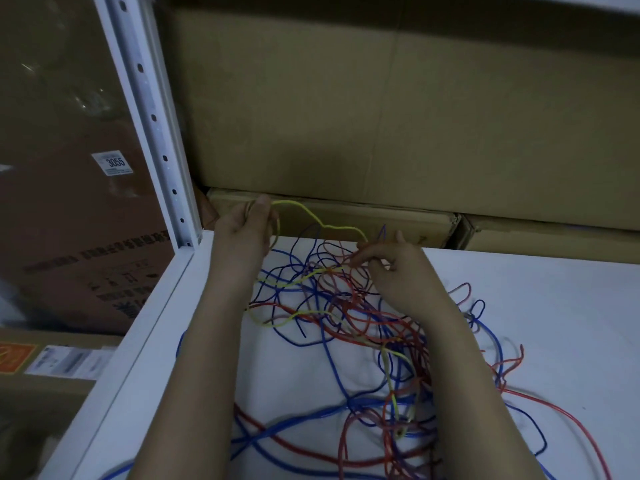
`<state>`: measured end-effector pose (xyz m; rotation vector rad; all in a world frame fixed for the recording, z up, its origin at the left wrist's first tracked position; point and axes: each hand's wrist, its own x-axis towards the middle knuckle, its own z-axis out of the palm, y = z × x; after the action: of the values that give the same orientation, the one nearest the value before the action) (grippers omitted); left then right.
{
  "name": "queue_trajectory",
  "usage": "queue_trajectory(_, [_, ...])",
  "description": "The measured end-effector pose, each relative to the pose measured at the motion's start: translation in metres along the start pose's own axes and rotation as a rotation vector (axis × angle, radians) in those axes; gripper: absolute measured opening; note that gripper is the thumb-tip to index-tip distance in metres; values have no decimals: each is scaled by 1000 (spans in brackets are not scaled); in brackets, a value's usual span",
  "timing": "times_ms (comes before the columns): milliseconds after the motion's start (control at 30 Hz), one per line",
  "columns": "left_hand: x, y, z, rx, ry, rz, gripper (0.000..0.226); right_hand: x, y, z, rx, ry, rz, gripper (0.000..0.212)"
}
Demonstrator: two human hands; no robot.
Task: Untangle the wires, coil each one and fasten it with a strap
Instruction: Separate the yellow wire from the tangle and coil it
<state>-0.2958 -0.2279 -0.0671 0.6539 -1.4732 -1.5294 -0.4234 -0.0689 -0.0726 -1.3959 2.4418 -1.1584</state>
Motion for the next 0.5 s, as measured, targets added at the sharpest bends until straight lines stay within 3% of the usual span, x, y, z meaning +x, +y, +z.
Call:
queue_trajectory(67, [0,-1,-4,31,-75,-2,40,-2,-5,-7,40,20,29,40])
queue_trajectory(200, [-3,-2,-3,142,-176,50,37,-2,-19,-20,-96,266,-73,27])
queue_trajectory(233, [-3,-1,-1,142,-194,59,38,0,-25,-20,-99,243,-129,26])
queue_trajectory(333, [-6,1,6,77,-242,24,41,14,-32,-4,0,-164,-163,30])
queue_trajectory(367, [-8,2,8,37,-272,-7,41,18,-32,4,22,-231,-138,25])
queue_trajectory(500, [-10,6,10,-238,-459,-262,43,29,-22,31,202,45,-77,28])
